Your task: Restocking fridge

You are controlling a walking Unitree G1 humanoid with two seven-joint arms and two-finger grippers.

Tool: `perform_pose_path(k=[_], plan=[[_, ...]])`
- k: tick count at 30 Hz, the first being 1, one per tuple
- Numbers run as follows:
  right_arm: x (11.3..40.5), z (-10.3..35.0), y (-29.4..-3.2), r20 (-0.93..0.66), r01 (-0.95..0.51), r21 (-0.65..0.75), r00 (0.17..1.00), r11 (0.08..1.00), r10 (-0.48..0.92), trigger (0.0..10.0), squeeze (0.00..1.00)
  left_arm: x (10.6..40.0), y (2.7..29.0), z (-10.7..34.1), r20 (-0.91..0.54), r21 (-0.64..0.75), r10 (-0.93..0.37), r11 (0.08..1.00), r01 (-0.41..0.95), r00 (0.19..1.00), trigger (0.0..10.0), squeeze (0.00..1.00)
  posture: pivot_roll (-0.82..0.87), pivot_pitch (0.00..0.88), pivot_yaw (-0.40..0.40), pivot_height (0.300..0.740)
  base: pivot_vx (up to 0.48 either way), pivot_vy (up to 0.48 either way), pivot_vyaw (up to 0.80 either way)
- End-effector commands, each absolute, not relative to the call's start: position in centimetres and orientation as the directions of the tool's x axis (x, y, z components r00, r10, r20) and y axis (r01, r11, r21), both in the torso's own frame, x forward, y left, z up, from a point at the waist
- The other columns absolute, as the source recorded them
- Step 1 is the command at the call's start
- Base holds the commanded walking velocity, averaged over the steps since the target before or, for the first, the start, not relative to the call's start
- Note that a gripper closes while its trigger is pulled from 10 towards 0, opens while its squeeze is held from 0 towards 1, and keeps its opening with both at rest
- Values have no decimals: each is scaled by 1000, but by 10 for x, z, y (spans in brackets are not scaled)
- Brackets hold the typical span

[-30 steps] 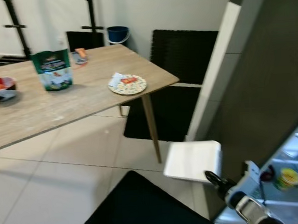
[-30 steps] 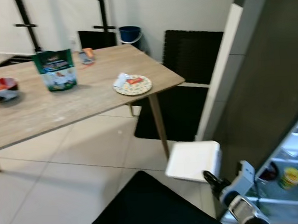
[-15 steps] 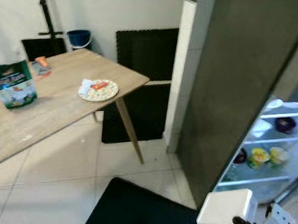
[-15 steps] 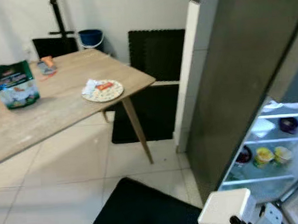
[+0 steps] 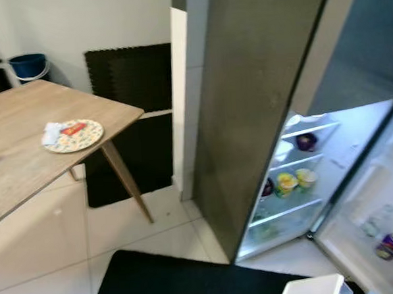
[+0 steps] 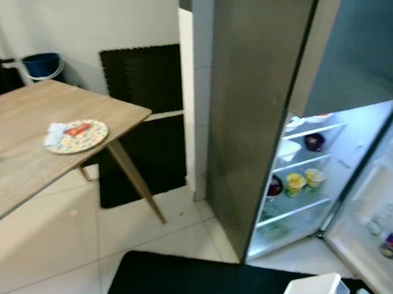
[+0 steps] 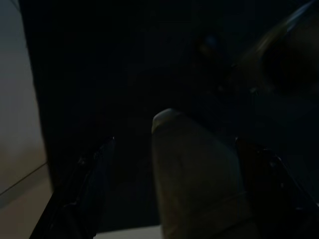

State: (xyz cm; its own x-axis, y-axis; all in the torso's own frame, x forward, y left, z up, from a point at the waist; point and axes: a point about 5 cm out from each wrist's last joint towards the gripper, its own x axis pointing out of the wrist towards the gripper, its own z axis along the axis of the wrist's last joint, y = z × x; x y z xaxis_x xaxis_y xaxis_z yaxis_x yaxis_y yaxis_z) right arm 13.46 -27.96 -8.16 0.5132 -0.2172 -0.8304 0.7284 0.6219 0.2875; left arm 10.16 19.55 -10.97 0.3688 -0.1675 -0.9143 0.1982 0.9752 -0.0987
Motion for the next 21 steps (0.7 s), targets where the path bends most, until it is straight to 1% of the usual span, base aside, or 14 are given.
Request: perform_pose_path(k=[1,6,7,9,15,17,21], plan=[[143,-78,-281,-807,717,308,545,626,-226,10000,0,106,197,-108,-908,-94,-166,975,199,385,10000,0,-103,0,-21,740,0,0,-750],[144,-78,-279,-806,710,309,549,633,-221,10000,0,110,191,-108,-902,-97,-165,978,187,398,10000,0,-102,0,-22,740,0,0,-750],[146,-78,-278,-805,705,312,552,636,-217,10000,0,112,181,-109,-898,-109,-175,977,183,403,10000,0,-102,0,-22,740,0,0,-750],[147,-78,-277,-803,701,315,556,640,-214,10000,0,113,176,-109,-896,-113,-177,978,176,407,10000,0,-102,0,-22,740,0,0,-747],[149,-77,-276,-801,693,317,562,648,-209,10000,0,115,173,-109,-894,-109,-173,979,175,414,10000,0,-102,0,-22,740,0,0,-749],[151,-76,-276,-790,689,327,575,646,-212,10000,0,117,173,-109,-890,-114,-172,981,159,422,10000,0,-102,0,-22,740,0,0,0],[155,-75,-276,-779,678,341,592,652,-208,10000,0,119,174,-108,-888,-115,-167,983,146,429,10000,0,-102,0,-23,740,64,-353,0]])
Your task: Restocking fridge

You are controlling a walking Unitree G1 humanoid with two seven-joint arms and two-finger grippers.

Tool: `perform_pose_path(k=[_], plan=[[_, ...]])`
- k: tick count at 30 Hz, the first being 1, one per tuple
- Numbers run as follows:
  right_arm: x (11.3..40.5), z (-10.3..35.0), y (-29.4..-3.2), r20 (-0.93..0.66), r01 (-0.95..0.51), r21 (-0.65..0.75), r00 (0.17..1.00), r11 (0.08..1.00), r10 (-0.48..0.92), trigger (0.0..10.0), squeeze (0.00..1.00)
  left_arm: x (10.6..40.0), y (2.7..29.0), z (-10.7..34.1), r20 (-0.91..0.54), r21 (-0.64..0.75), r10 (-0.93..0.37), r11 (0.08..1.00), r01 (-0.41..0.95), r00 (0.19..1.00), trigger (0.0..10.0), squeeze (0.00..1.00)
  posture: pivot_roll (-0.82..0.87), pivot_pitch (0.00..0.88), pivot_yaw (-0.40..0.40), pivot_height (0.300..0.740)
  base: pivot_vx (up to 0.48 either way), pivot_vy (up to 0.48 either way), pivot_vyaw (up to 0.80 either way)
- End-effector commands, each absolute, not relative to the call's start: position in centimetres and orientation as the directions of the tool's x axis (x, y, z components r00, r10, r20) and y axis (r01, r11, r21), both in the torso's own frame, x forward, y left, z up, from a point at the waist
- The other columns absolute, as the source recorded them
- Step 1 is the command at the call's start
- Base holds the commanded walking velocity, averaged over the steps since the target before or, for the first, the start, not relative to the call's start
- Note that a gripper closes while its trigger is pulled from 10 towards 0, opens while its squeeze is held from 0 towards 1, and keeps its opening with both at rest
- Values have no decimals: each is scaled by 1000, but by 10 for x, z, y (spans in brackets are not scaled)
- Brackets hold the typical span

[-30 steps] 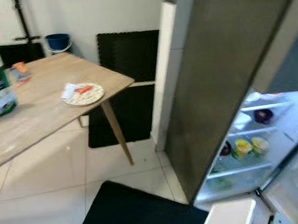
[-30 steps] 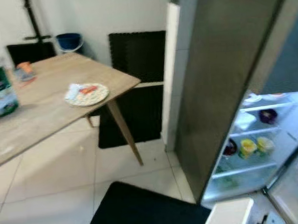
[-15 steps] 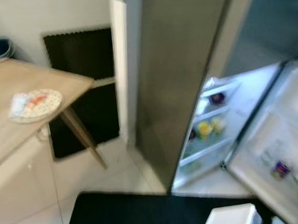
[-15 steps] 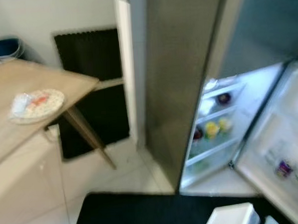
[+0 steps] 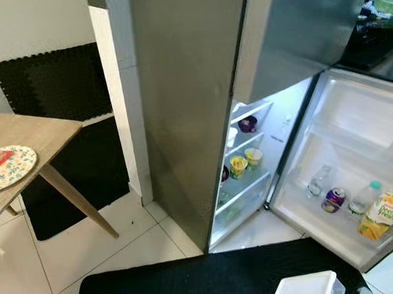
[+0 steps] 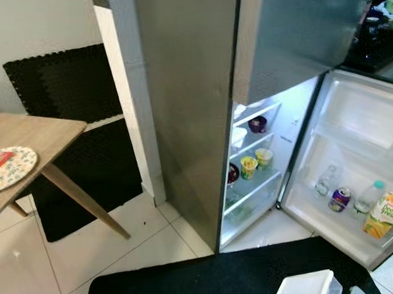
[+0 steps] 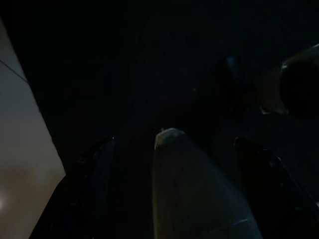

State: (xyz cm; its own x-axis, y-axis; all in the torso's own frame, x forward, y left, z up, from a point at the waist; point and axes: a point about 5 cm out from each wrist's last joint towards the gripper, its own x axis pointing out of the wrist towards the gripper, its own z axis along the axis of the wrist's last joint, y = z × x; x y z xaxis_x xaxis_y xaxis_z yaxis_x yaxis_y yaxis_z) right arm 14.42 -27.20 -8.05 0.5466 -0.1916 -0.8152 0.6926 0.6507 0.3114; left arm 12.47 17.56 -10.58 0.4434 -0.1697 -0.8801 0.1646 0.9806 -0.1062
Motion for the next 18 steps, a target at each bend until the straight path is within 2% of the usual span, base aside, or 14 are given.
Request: perform_pose_path(k=[1,18], plan=[[155,-75,-276,-779,678,341,592,652,-208,10000,0,119,174,-108,-888,-115,-167,983,146,429,10000,0,-102,0,-23,740,255,-375,0],[162,-71,-273,-750,619,360,637,698,-178,10000,0,120,174,-107,-886,-115,-172,981,157,430,10000,0,-105,0,-22,740,293,-367,0]])
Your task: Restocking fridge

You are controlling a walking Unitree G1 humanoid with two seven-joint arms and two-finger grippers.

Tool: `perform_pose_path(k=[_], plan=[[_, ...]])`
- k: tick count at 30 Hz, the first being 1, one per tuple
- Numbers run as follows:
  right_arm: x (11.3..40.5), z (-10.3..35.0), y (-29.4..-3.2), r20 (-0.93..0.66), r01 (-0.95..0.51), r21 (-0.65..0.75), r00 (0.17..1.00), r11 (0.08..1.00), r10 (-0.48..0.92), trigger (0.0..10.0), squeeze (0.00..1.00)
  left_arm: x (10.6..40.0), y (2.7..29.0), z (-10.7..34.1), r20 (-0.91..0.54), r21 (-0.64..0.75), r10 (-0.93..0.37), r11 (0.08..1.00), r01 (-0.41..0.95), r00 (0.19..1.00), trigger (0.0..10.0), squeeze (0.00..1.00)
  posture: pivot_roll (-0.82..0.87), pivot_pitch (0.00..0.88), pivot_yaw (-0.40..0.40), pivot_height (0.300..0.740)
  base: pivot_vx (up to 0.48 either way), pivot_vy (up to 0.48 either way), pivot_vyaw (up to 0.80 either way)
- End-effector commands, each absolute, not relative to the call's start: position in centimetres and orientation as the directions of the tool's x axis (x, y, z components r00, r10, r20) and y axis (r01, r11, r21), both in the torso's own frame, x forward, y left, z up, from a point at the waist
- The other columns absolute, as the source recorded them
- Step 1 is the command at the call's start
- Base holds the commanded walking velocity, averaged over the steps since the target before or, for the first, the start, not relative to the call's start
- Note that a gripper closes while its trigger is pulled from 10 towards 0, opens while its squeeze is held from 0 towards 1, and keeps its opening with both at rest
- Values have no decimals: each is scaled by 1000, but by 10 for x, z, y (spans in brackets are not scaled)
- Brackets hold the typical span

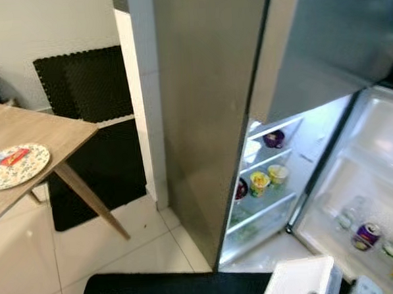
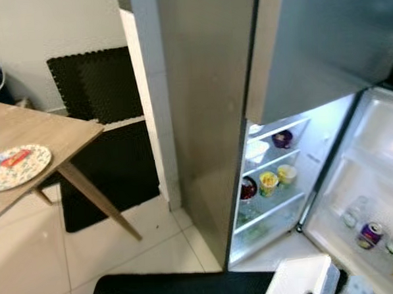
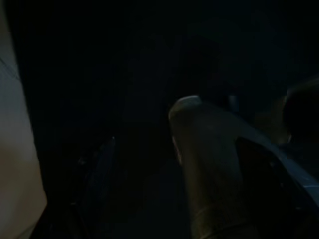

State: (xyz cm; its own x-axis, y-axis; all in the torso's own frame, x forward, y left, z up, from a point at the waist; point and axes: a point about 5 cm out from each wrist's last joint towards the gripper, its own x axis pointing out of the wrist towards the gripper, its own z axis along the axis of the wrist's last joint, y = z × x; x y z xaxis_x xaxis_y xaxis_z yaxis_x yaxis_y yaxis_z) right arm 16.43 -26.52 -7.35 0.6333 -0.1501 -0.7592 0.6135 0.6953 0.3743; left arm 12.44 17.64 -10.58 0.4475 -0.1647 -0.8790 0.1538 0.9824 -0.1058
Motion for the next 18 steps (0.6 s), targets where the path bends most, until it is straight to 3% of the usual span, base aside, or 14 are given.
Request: perform_pose_path(k=[1,18], plan=[[163,-71,-274,-747,616,362,640,700,-177,10000,0,120,174,-107,-886,-115,-173,981,156,430,10000,0,-105,0,-22,740,304,-368,0],[176,-66,-270,-720,548,374,680,748,-138,10000,0,120,175,-107,-885,-118,-175,981,157,431,10000,0,-105,0,-23,740,307,-365,0]])
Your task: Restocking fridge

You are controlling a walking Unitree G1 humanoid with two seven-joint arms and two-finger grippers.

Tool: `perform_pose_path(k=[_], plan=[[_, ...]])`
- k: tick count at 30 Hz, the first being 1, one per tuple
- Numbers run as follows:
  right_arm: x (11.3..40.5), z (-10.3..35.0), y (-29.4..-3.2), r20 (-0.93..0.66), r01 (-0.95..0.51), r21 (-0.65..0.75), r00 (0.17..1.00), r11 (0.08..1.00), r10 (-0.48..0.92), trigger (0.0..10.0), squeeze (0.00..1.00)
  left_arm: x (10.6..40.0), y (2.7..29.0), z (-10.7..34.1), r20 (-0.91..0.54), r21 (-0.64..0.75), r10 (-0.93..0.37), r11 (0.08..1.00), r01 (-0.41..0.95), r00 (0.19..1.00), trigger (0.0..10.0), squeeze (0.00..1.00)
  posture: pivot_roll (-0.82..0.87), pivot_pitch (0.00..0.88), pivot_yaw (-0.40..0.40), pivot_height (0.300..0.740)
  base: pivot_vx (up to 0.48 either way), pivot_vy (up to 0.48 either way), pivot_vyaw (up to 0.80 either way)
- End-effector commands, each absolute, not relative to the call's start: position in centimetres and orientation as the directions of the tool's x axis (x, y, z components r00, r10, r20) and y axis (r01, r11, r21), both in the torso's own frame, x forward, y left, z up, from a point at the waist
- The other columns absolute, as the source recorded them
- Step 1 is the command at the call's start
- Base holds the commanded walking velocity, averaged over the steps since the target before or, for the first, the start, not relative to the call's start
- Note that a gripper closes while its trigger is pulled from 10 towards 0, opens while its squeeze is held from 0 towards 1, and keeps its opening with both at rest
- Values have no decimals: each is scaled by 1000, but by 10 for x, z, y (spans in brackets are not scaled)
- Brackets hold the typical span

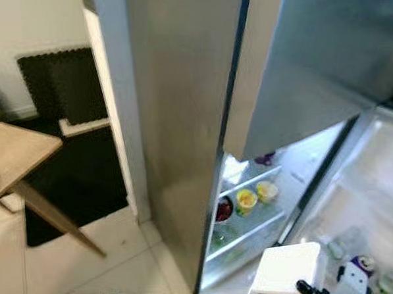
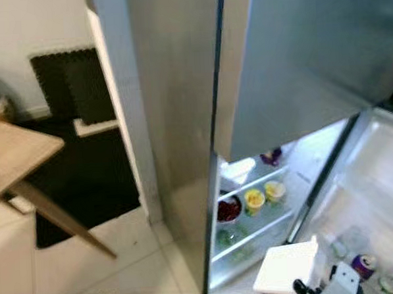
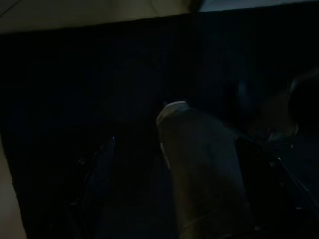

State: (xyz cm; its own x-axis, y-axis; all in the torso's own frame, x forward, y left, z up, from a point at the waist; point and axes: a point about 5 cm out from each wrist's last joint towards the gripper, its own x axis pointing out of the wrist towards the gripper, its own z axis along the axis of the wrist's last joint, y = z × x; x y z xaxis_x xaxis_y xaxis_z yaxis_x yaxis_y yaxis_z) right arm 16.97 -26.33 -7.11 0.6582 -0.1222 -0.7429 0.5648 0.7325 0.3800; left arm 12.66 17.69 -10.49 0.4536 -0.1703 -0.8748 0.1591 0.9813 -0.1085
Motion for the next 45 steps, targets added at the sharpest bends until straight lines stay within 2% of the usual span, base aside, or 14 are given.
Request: perform_pose_path(k=[1,12,24,34,40,41,45], plan=[[179,-64,-269,-713,529,375,689,761,-128,10000,0,120,175,-107,-885,-124,-177,981,149,431,10000,0,-105,0,-23,740,296,-244,0],[192,-58,-269,-686,493,389,719,778,-113,10000,0,119,173,-108,-886,-135,-189,979,155,424,10000,0,-106,0,-22,740,54,-44,0],[201,-52,-266,-661,448,403,746,798,-85,10000,0,119,172,-108,-886,-137,-193,978,159,422,10000,0,-106,0,-20,740,0,-398,0],[220,-45,-244,-601,213,456,790,864,122,10000,0,117,171,-109,-887,-148,-197,978,147,417,10000,0,-106,0,-24,740,0,-317,0],[238,-31,-235,-480,76,576,838,814,261,10000,0,117,170,-109,-886,-148,-193,979,138,422,10000,0,-106,0,-24,740,0,0,0],[247,-21,-233,-411,18,624,858,781,308,10000,0,117,170,-108,-883,-149,-192,980,133,428,10000,0,-106,0,-24,740,0,0,0],[258,-11,-233,-351,-20,650,878,759,324,10000,0,119,170,-108,-876,-154,-195,980,128,441,10000,0,-106,0,-24,740,0,0,0]])
